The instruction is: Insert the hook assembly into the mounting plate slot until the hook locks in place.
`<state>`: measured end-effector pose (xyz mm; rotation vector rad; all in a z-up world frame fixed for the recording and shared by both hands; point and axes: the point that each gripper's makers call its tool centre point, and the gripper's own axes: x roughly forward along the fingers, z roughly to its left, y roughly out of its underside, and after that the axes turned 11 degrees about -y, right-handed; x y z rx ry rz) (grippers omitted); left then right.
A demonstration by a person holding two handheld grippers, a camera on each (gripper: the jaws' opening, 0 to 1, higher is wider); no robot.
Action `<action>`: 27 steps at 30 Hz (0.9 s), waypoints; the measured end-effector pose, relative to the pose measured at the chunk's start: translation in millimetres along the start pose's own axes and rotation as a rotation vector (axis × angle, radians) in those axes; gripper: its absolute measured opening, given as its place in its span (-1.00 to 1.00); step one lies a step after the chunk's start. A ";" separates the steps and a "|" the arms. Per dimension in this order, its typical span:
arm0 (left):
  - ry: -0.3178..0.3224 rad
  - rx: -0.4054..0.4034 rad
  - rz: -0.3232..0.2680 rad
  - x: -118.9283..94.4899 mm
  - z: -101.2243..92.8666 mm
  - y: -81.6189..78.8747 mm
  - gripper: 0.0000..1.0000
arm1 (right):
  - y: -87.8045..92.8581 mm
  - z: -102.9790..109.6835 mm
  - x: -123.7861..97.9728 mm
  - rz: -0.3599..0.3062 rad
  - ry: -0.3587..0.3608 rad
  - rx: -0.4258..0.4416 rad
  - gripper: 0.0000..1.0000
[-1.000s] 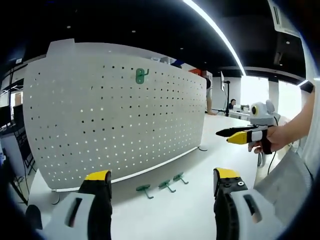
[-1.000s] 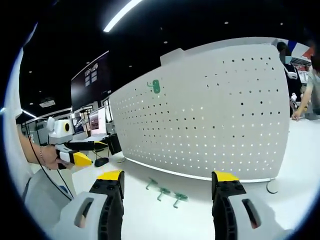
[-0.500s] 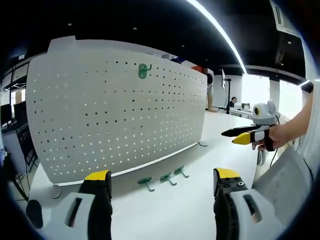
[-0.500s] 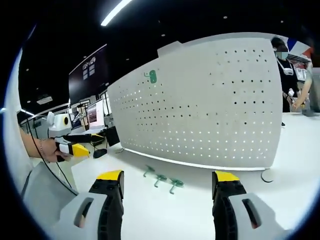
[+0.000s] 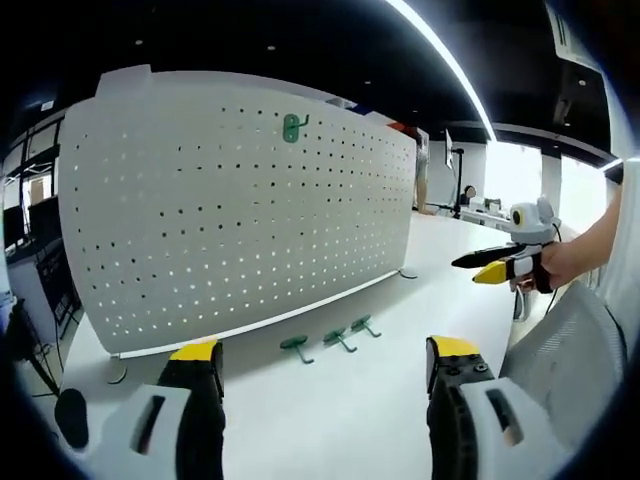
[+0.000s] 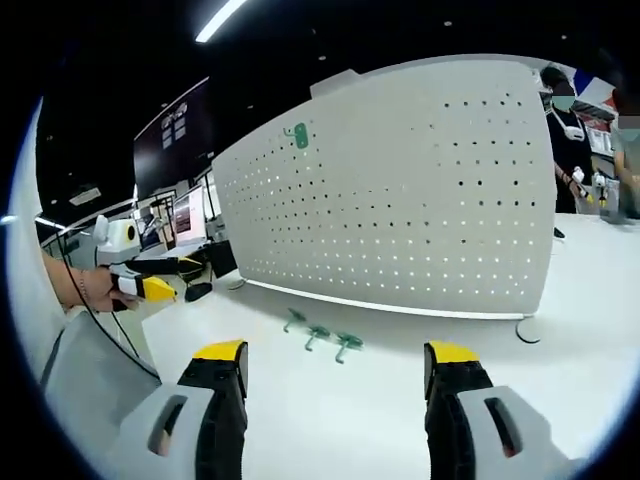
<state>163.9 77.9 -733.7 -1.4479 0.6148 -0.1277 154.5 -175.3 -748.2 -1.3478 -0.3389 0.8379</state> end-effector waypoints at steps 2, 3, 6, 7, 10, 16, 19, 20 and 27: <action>0.000 0.000 0.005 -0.8 0.6 2.2 0.70 | 1.1 1.1 -0.9 0.007 0.001 -0.002 0.39; 0.000 0.000 0.008 -1.3 1.4 3.8 0.70 | 2.1 1.3 -1.5 0.009 0.000 -0.001 0.39; -0.003 0.000 0.014 -3.2 2.8 6.2 0.69 | 5.2 1.4 -2.8 0.016 0.003 0.002 0.39; -0.005 -0.001 0.016 -3.8 3.6 7.0 0.69 | 6.7 1.2 -3.5 0.018 0.003 0.004 0.39; -0.009 -0.004 0.018 -5.1 4.8 8.8 0.69 | 9.7 0.9 -4.6 0.015 0.003 0.016 0.39; -0.010 -0.007 0.034 -7.4 4.5 16.1 0.69 | 15.6 3.5 -5.7 0.029 0.000 0.023 0.39; -0.010 -0.009 0.041 -7.6 4.2 18.9 0.69 | 15.9 5.1 -5.8 0.029 0.000 0.025 0.39; -0.011 -0.009 0.041 -7.5 4.5 18.9 0.69 | 16.3 5.4 -5.8 0.030 0.001 0.027 0.39; -0.011 -0.012 0.041 -7.0 4.6 19.5 0.69 | 17.9 6.9 -5.4 0.038 -0.001 0.027 0.40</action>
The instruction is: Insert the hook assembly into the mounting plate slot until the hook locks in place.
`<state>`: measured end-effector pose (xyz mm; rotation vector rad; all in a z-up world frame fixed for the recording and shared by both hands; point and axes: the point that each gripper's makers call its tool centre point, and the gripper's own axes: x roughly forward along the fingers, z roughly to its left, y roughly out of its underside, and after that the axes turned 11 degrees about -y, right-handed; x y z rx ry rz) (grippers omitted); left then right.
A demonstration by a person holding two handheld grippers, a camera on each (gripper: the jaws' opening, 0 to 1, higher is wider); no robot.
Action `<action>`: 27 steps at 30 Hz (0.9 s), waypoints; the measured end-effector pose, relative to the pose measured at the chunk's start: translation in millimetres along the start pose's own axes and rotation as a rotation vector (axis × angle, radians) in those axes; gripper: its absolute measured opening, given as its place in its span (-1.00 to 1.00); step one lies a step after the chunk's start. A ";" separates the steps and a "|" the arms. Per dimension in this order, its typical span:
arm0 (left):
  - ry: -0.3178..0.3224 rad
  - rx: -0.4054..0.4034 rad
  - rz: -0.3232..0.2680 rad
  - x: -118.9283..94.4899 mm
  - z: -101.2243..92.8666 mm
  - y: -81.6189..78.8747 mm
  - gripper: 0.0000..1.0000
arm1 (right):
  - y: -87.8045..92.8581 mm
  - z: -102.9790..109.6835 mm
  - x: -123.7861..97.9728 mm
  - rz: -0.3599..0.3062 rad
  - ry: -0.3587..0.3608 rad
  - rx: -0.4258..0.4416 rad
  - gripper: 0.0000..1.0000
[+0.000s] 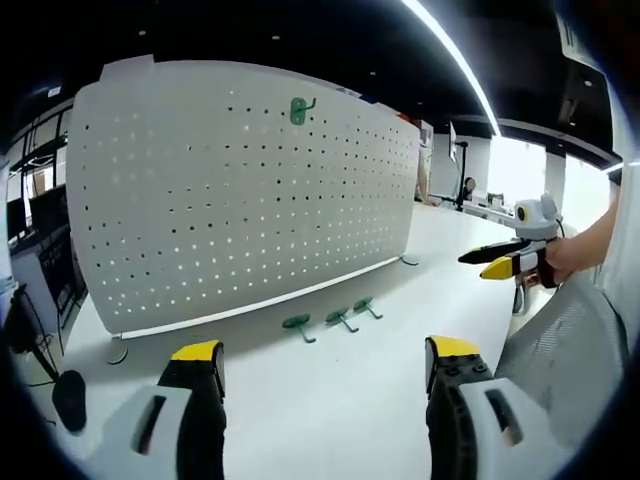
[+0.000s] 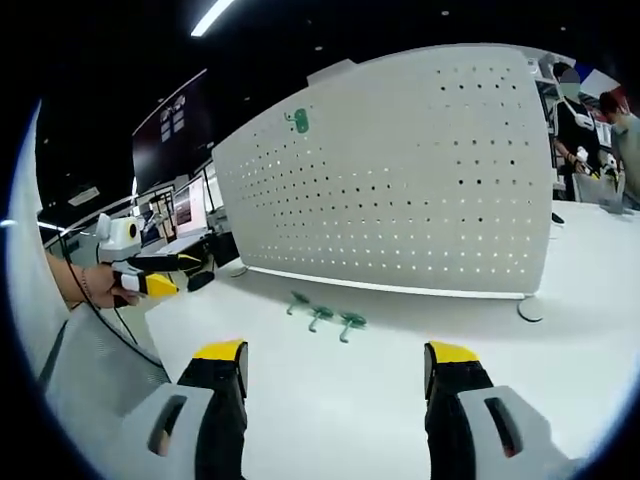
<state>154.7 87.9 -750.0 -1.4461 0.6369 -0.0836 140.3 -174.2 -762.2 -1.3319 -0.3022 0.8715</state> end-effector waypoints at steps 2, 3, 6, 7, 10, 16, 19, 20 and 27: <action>0.001 0.001 0.000 0.0 -0.3 0.3 0.69 | 0.4 0.0 0.1 0.000 -0.001 0.001 0.40; 0.002 0.002 0.001 -0.2 -0.5 0.4 0.69 | 0.4 0.0 0.2 0.000 -0.001 0.001 0.40; 0.001 0.001 0.000 -0.3 -0.2 -0.8 0.69 | 1.5 -0.8 0.8 0.003 -0.002 0.003 0.40; 0.000 0.003 0.000 -0.2 0.1 -0.9 0.69 | 1.9 -0.6 0.9 0.004 -0.003 0.002 0.40; 0.000 0.002 -0.001 0.5 0.3 -1.4 0.69 | 2.1 0.2 1.1 0.005 -0.005 0.003 0.40; 0.010 0.019 0.003 3.7 -1.6 -3.2 0.68 | 3.8 1.4 1.9 0.017 -0.008 -0.002 0.39; 0.018 0.020 0.000 5.8 -3.1 -4.5 0.68 | 2.7 1.7 1.8 0.013 -0.009 -0.008 0.37; 0.021 0.028 0.001 6.9 -4.2 -4.7 0.68 | 2.7 1.5 1.4 0.014 -0.008 -0.009 0.38; 0.058 0.093 0.023 13.4 -9.7 -4.5 0.69 | 3.4 2.2 1.5 0.016 -0.010 -0.004 0.38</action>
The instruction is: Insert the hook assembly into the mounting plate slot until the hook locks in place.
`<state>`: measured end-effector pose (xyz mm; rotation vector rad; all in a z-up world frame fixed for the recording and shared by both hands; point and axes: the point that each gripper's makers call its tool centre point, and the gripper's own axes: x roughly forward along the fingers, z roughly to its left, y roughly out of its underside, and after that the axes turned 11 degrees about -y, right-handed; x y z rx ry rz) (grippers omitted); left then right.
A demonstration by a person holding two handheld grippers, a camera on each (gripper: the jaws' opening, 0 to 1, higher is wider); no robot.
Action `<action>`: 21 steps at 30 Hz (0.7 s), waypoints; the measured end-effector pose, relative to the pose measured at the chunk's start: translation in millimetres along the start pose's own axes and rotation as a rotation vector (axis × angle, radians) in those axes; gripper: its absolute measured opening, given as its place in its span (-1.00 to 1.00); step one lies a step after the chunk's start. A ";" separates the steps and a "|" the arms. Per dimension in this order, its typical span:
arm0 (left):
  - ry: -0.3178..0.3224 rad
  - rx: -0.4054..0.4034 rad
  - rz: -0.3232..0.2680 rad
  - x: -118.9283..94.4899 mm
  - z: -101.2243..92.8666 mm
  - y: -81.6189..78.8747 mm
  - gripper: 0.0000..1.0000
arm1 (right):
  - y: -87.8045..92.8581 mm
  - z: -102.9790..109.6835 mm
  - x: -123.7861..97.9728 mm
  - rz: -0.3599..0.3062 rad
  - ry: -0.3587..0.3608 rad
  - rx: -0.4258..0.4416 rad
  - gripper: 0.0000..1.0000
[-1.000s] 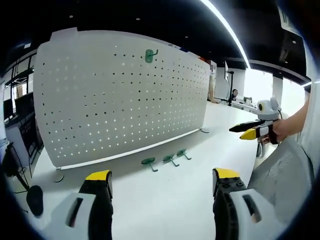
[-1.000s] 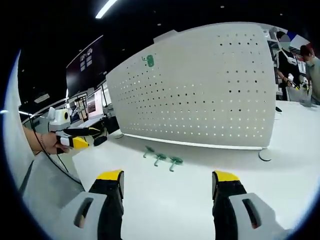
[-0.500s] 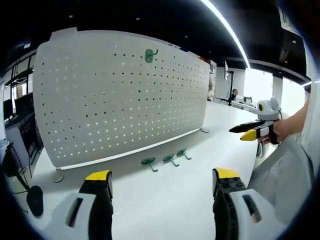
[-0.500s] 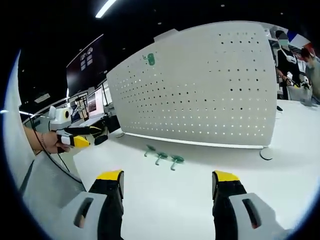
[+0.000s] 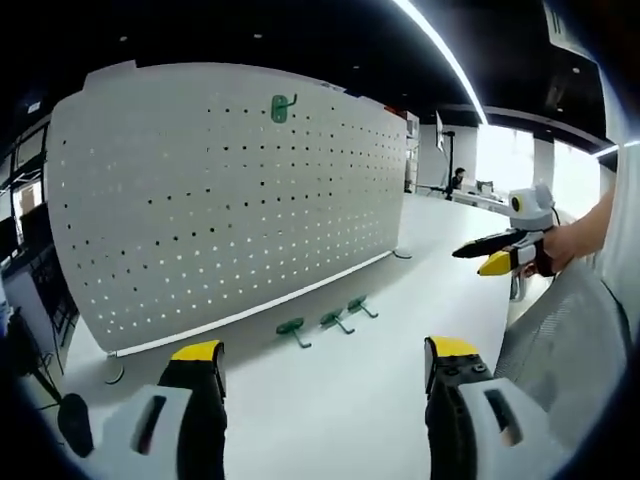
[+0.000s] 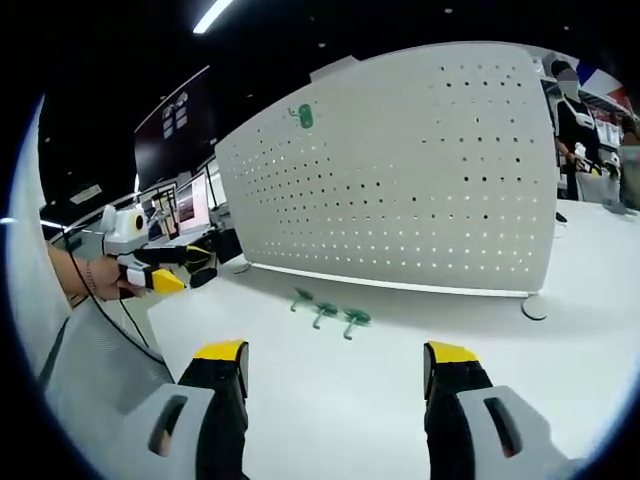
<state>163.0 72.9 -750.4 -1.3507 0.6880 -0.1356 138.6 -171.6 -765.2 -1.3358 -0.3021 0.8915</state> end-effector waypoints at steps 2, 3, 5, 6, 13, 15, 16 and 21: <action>0.015 0.018 0.017 1.6 -1.0 2.4 0.69 | 0.8 0.9 0.3 0.003 -0.003 0.002 0.38; 0.019 0.029 0.022 2.4 -1.0 3.1 0.69 | 0.9 1.2 0.7 0.004 -0.003 0.000 0.38; 0.033 0.041 0.032 4.2 -1.3 4.0 0.69 | 1.1 1.6 1.1 0.006 -0.005 -0.002 0.37; 0.041 0.055 0.038 5.2 -1.8 4.2 0.69 | 0.9 1.8 1.2 0.005 -0.005 -0.003 0.37; 0.102 0.097 0.078 12.4 -5.7 8.0 0.70 | -0.2 3.2 1.6 0.004 -0.005 -0.005 0.37; 0.121 0.112 0.090 14.1 -8.4 8.9 0.70 | 0.3 2.6 1.7 0.006 -0.005 -0.006 0.37; 0.125 0.120 0.095 15.0 -9.0 9.3 0.70 | 0.3 2.5 1.7 0.006 -0.005 -0.006 0.37; 0.154 0.141 0.113 20.0 -12.3 10.2 0.70 | 1.6 3.5 2.1 0.013 -0.008 -0.015 0.34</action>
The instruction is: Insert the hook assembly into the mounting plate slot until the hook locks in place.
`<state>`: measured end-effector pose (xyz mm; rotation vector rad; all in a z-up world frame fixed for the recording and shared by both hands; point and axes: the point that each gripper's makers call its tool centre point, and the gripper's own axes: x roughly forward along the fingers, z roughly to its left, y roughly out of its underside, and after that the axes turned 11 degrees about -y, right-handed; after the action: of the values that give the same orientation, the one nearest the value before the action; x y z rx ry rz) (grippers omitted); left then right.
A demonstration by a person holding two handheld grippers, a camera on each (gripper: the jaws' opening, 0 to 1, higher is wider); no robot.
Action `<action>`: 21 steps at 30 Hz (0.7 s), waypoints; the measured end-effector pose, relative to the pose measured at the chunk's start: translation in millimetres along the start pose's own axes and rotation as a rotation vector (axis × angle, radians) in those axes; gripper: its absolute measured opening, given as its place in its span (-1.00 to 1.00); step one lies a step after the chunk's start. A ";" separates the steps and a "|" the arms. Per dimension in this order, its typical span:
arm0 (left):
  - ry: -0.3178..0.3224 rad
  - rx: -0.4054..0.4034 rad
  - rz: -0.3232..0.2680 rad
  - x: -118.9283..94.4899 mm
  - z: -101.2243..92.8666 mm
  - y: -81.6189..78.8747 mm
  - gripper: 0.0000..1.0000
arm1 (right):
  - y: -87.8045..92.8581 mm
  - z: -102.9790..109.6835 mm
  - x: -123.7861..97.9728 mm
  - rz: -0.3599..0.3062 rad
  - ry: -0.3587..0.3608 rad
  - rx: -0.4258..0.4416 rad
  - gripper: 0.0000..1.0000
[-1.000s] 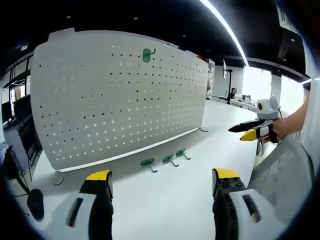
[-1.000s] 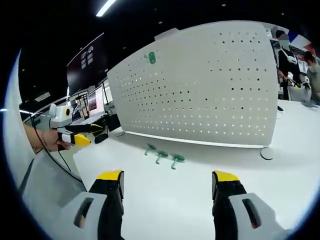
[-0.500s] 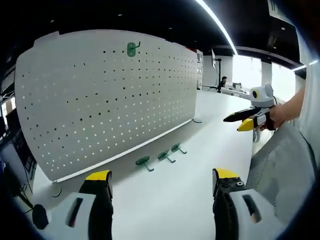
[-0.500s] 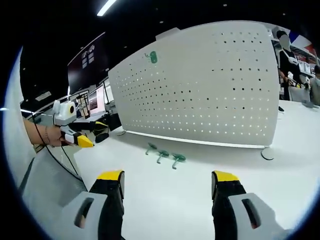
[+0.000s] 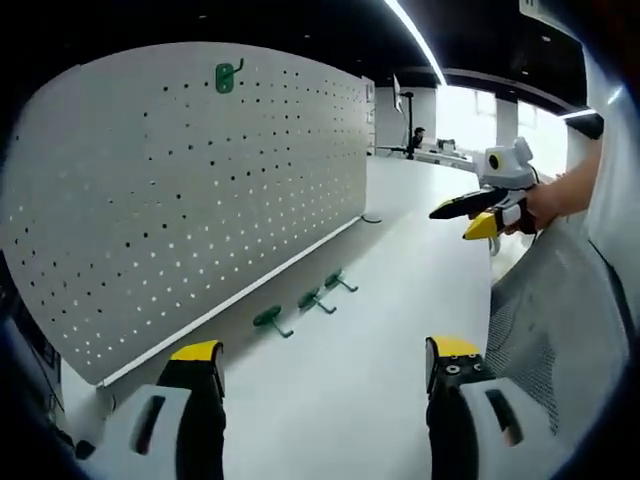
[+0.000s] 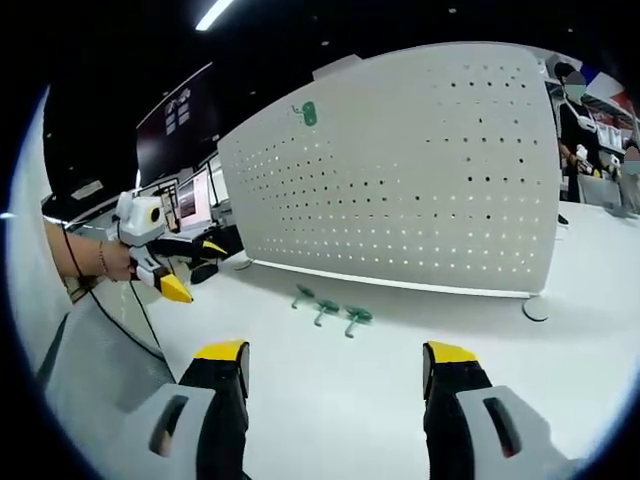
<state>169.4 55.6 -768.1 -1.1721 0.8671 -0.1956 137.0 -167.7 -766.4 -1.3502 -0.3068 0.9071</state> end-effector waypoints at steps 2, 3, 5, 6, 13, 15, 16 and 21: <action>0.015 0.005 0.005 2.5 -1.6 -0.4 0.70 | 0.7 1.7 0.8 0.006 -0.005 -0.003 0.34; 0.020 0.009 0.006 4.0 -1.4 -1.1 0.70 | 1.7 1.7 1.3 0.010 -0.008 -0.003 0.34; 0.027 0.009 0.008 6.1 -0.8 -1.9 0.70 | 2.3 2.2 1.8 0.012 -0.012 -0.004 0.34; 0.038 0.007 0.011 7.6 -1.5 -2.1 0.70 | 2.4 2.9 2.0 0.016 -0.012 -0.005 0.34; 0.076 0.055 0.050 15.9 -1.8 3.4 0.71 | 5.0 5.4 3.5 0.036 -0.022 -0.031 0.34; 0.085 0.067 0.061 18.1 -1.5 4.4 0.71 | 6.1 6.5 3.5 0.040 -0.024 -0.027 0.35; 0.090 0.082 0.067 19.5 -1.2 5.4 0.71 | 6.7 6.2 3.4 0.042 -0.024 -0.032 0.35; 0.122 0.119 0.095 24.7 -3.1 8.6 0.70 | 7.9 7.3 3.9 0.050 -0.027 -0.035 0.35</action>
<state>181.4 43.2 -787.9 -1.0130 1.0030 -0.2396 131.6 -160.2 -773.1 -1.3842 -0.3118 0.9657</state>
